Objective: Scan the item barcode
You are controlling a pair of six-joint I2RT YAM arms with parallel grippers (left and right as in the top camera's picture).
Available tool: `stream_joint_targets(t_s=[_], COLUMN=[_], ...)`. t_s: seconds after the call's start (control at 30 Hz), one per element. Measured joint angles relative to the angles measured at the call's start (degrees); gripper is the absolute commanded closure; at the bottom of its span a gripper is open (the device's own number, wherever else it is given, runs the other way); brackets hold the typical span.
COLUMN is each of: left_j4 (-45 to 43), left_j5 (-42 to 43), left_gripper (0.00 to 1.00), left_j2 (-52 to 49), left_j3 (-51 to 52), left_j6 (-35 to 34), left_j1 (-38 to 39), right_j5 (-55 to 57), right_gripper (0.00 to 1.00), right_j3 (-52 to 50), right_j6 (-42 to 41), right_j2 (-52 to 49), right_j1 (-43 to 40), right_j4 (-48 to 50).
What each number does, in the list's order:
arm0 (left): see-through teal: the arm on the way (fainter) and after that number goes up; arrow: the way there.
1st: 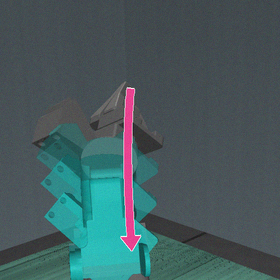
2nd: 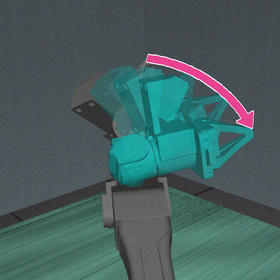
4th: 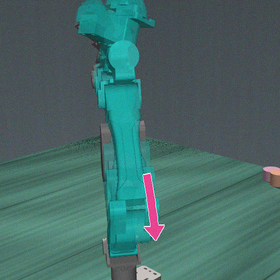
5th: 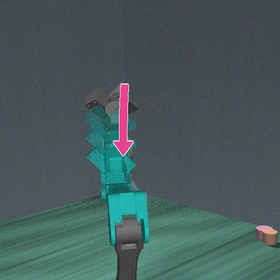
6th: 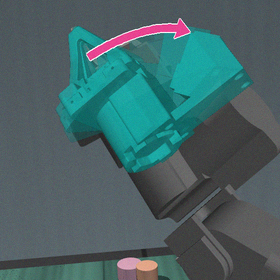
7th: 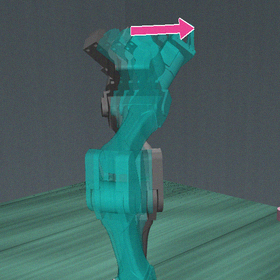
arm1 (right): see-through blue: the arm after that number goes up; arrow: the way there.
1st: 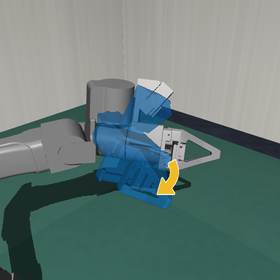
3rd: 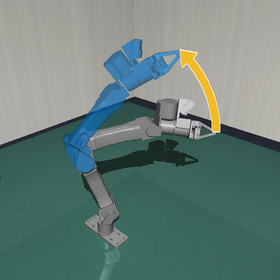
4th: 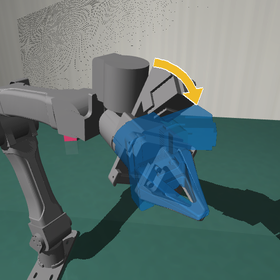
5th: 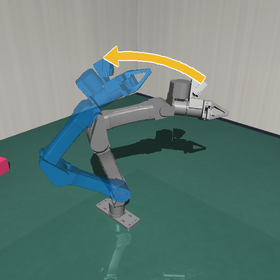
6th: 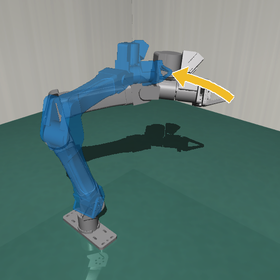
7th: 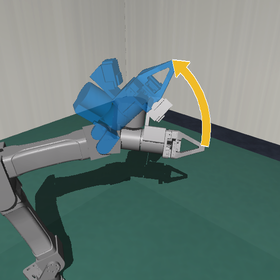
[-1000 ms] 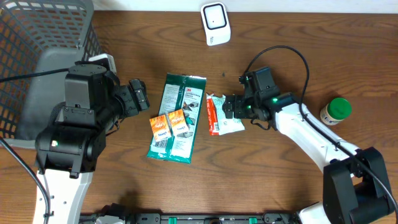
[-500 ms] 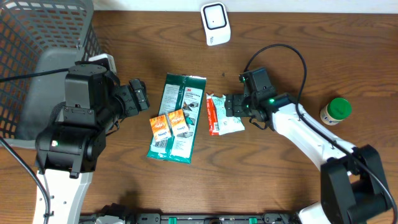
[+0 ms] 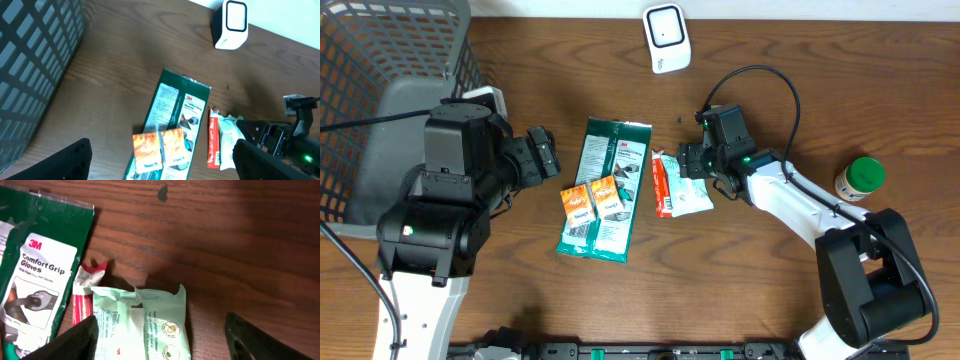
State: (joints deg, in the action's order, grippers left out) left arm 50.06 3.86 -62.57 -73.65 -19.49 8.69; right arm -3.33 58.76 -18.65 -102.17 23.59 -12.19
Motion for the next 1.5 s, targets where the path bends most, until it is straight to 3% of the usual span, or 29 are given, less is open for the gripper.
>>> stream_joint_targets(t_s=[0.13, 0.27, 0.43, 0.67, 0.8, 1.07, 1.27, 1.5], left_j4=[0.0, 0.0, 0.0, 0.0, 0.0, 0.0, 0.0, 0.0], left_j5=[0.0, 0.0, 0.0, 0.0, 0.0, 0.0, 0.0, 0.0], left_gripper=[0.1, 0.1, 0.1, 0.1, 0.09, 0.1, 0.1, 0.1], left_j2=[0.0, 0.0, 0.0, 0.0, 0.0, 0.0, 0.0, 0.0], left_j3=[0.0, 0.0, 0.0, 0.0, 0.0, 0.0, 0.0, 0.0], left_j6=[0.0, 0.0, 0.0, 0.0, 0.0, 0.0, 0.0, 0.0], left_j1=[0.0, 0.0, 0.0, 0.0, 0.0, 0.0, 0.0, 0.0], right_j5=[0.0, -0.2, -0.2, 0.4, 0.4, -5.0, 3.9, 10.2], right_gripper=[0.27, 0.46, 0.47, 0.44, 0.38, 0.4, 0.28, 0.27], right_j3=[0.0, 0.0, 0.7, 0.4, 0.4, 0.1, 0.1, 0.1], right_j6=[0.0, 0.2, -0.2, -6.1, -8.8, -9.4, -9.6, -9.6], right_j2=[-1.7, -5.5, -4.0, 3.8, 4.1, 4.3, 3.1, -2.8], right_j1=[0.0, 0.0, -0.3, -2.1, -2.1, -2.3, 1.1, 2.3], right_j4=[0.6, 1.0, -5.2, -19.8, -22.7, -6.3, -3.9, -3.8])
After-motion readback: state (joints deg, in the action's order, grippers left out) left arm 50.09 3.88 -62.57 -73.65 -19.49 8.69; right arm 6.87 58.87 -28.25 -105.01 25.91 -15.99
